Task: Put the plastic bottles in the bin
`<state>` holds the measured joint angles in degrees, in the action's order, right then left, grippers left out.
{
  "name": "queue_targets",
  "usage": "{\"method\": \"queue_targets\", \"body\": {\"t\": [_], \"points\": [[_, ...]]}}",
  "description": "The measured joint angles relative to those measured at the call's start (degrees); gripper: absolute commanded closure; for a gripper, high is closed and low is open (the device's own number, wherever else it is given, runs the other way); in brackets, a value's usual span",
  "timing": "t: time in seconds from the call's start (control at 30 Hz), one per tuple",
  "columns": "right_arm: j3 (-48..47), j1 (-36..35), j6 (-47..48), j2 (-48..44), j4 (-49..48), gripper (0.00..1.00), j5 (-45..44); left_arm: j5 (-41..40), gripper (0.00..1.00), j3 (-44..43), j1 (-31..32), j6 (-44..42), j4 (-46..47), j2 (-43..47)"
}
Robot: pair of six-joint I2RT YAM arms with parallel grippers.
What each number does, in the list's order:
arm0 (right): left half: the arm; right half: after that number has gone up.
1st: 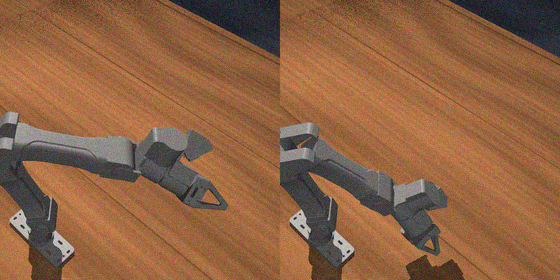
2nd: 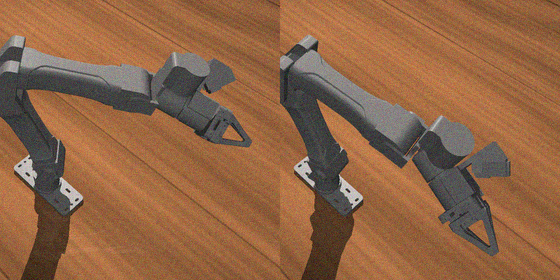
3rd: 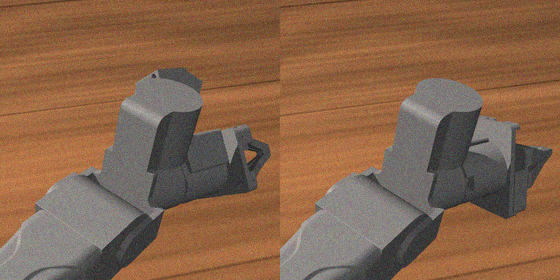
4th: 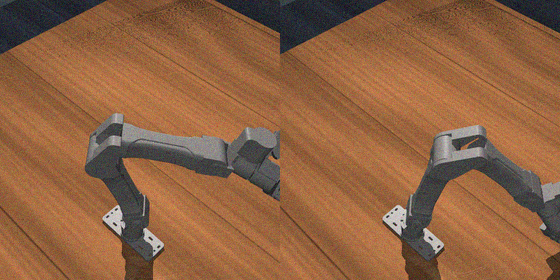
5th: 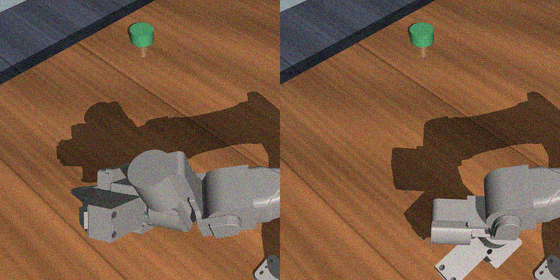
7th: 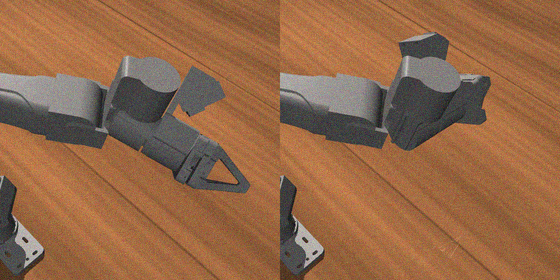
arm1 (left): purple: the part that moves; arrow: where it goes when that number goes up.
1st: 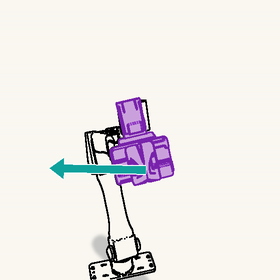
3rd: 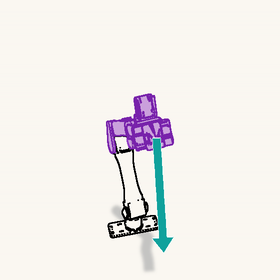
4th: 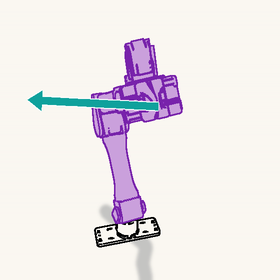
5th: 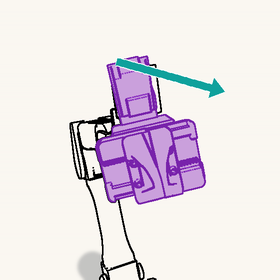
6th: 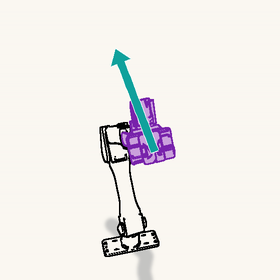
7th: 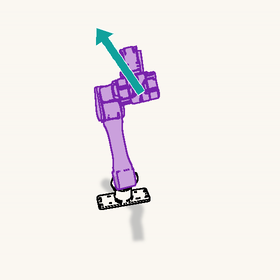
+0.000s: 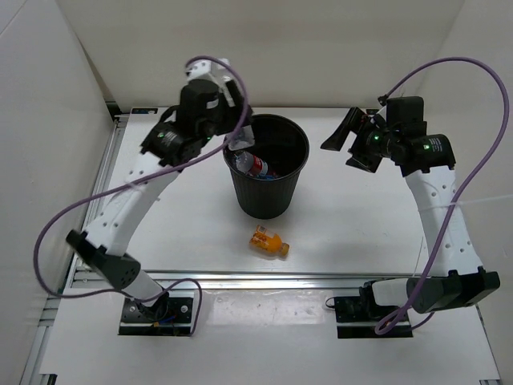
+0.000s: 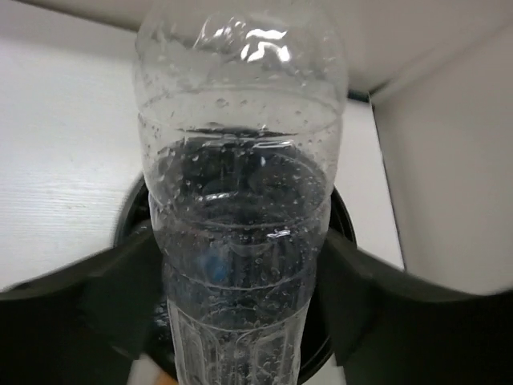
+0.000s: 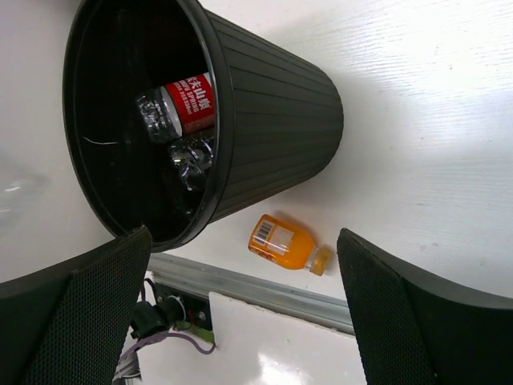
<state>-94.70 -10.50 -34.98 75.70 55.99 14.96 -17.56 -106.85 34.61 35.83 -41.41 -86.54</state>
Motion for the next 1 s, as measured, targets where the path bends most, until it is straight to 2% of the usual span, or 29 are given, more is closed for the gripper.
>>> {"method": "queue_targets", "body": {"t": [0.03,0.17,0.27,0.37,0.5,0.63,0.73,0.87,1.0], "points": [[0.1,-0.2,-0.2,0.0,-0.1,0.00,0.0,1.0,0.00,-1.1,0.8,-0.7,-0.1,-2.2],[0.7,-0.4,-0.5,-0.8,-0.7,0.00,-0.1,3.0,0.00,-7.3,3.1,-2.9,-3.1,-11.7],[3.0,0.0,-1.6,-3.4,-1.7,0.00,-0.2,0.5,0.00,-8.1,4.2,-4.6,-5.7,-12.3],[13.3,2.5,-5.6,-9.8,-4.8,0.00,2.2,-4.4,0.00,0.2,4.8,-4.2,-5.2,-2.1],[32.8,7.1,-14.4,-17.6,-8.7,0.00,9.9,-12.2,0.00,17.5,4.6,0.1,-4.7,21.8],[44.7,8.6,-20.9,-17.1,-9.7,0.00,16.7,-18.4,0.00,27.4,4.3,7.2,-9.3,40.2],[47.8,8.4,-25.2,-14.7,-11.4,0.00,21.1,-20.8,0.00,31.6,4.2,13.2,-15.3,44.6],[52.9,6.2,-32.5,-13.3,-14.1,0.00,24.4,-21.1,0.00,36.2,4.2,18.9,-22.9,44.3],[59.8,1.8,-43.1,-13.4,-16.4,0.00,27.0,-21.3,0.00,37.0,4.2,22.1,-27.1,44.6]]}}
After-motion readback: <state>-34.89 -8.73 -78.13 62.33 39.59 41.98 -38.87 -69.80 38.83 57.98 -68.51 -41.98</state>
